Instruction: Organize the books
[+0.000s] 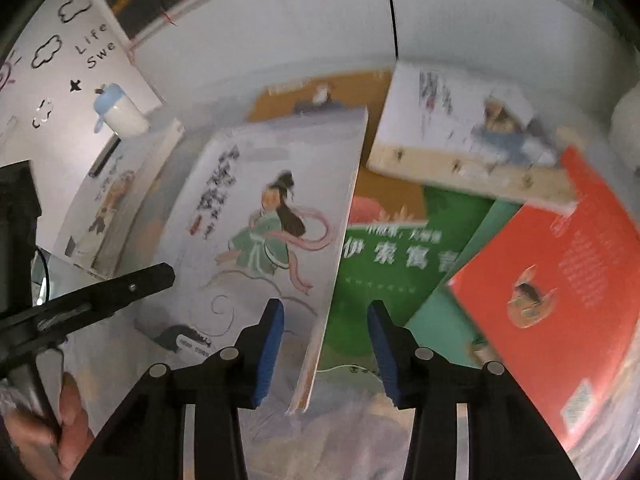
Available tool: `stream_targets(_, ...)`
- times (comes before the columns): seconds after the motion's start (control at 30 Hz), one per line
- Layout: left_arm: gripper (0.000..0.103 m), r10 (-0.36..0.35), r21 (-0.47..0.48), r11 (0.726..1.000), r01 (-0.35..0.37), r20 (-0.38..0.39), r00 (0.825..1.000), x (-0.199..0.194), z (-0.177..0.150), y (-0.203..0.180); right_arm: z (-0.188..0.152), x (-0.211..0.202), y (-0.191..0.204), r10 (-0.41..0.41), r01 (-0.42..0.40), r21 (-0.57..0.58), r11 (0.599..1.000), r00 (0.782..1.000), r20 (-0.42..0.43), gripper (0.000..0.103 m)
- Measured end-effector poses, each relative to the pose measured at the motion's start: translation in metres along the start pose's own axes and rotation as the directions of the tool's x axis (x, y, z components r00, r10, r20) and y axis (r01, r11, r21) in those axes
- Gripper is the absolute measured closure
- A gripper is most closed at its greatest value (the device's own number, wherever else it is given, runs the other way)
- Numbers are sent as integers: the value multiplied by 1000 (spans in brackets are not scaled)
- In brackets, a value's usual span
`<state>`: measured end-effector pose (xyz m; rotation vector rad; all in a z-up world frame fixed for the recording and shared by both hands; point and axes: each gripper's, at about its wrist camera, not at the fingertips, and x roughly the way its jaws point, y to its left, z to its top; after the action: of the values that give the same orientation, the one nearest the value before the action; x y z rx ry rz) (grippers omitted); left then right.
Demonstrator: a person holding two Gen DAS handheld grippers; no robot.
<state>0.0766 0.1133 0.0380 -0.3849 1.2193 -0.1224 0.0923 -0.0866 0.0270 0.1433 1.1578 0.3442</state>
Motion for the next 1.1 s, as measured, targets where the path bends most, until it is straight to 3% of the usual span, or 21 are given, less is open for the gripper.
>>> stream_targets(0.07,59,3,1,1000,-3,9,1000,-1,-4,-4,-2,-1,3,50,-50,-29,998,999,-4,60)
stream_targets(0.17,59,22,24,999,-23,3,1000,-2,-9,-10,-7,0,10,19,-20,-80,997,1000,-9,60)
stream_targets(0.33,59,21,70,997,-20,-8,1000,-15,-42,-26,-15,-16,1,40,-41,-52,998,999,-28,60)
stream_targets(0.5,59,-33,148,988,45,-83,996,-32,-110,-48,-59,-50,-7,20,-28,-106,994,997,-69,59)
stream_targets(0.6,59,-73,205,973,107,-167,983,-36,-154,-61,-96,-72,-17,6,-18,-124,992,996,-94,59)
stream_targets(0.73,59,-48,269,957,110,-227,973,-38,-195,-78,-142,-95,-31,-22,2,-162,987,993,-119,59)
stream_targets(0.93,49,-95,159,979,127,-192,977,-39,-208,-72,-191,-96,-55,10,-45,-142,989,971,-239,59)
stream_targets(1.1,37,-179,19,983,185,-183,967,-33,-204,-66,-194,-105,-61,-2,-20,-132,991,986,-167,59)
